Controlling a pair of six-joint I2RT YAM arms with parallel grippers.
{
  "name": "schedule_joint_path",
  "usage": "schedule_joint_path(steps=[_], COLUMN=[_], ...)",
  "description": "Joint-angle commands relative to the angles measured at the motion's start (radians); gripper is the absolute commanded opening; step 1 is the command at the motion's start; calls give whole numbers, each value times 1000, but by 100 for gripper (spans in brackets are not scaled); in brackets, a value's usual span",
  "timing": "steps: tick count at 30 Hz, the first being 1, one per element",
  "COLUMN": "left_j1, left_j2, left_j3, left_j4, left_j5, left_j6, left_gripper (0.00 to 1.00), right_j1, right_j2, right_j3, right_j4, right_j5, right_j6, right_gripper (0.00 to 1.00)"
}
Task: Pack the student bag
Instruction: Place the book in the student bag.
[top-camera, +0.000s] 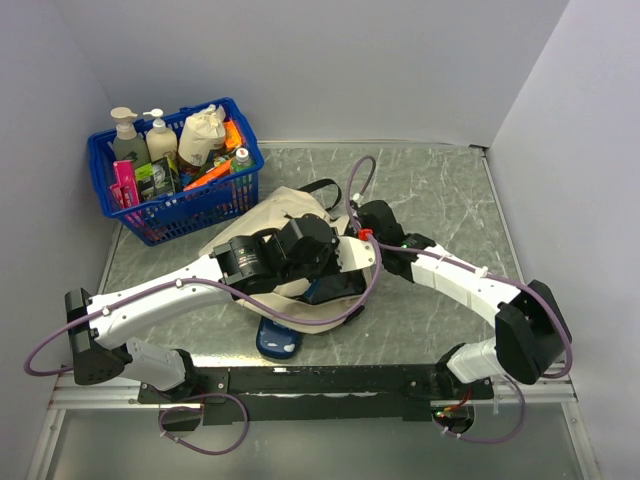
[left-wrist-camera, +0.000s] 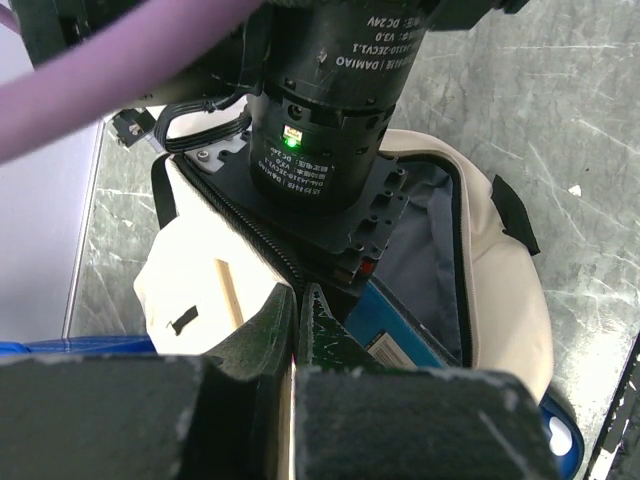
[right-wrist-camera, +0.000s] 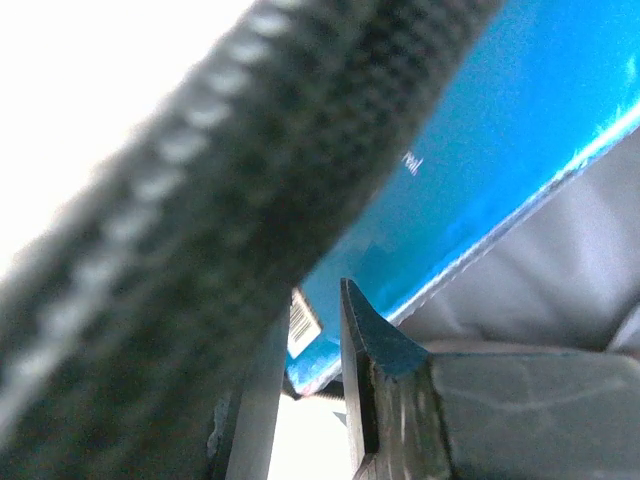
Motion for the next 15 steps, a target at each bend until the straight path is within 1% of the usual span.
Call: schedule_joint_path(steps=[1,5,7,9,11,13,15], left_j1=[-17,-17,-17,-17,-17,-17,-17], left_j2=[-40,-45,-49,-51,-51,-54,-54], left_j3=[26,11,8,6,5,5,5], left_j4=[92,95,96,98,98,96,99], left_j5=[29,31,29,26,24,21,20], left_j6=[-3,-4,-8,-6,-8,-9,-6], left_gripper=[1,1,1,1,1,1,1], right_j1=[-5,-19,-32,-51,-65,-72,-74], right_j2=[-67,-143,-181,-215,-227,-241,-247], right_j3=[43,13,-6,-41,-59,-84,-104], right_j4=[6,-21,-28,-34,-46,-72,-89], right_j5=[17,38,50,55,70,102,124], right_j6=[-31,-52,-55,-57,-69,-80,-92], right_gripper=[35,36,33,18,7,5,1])
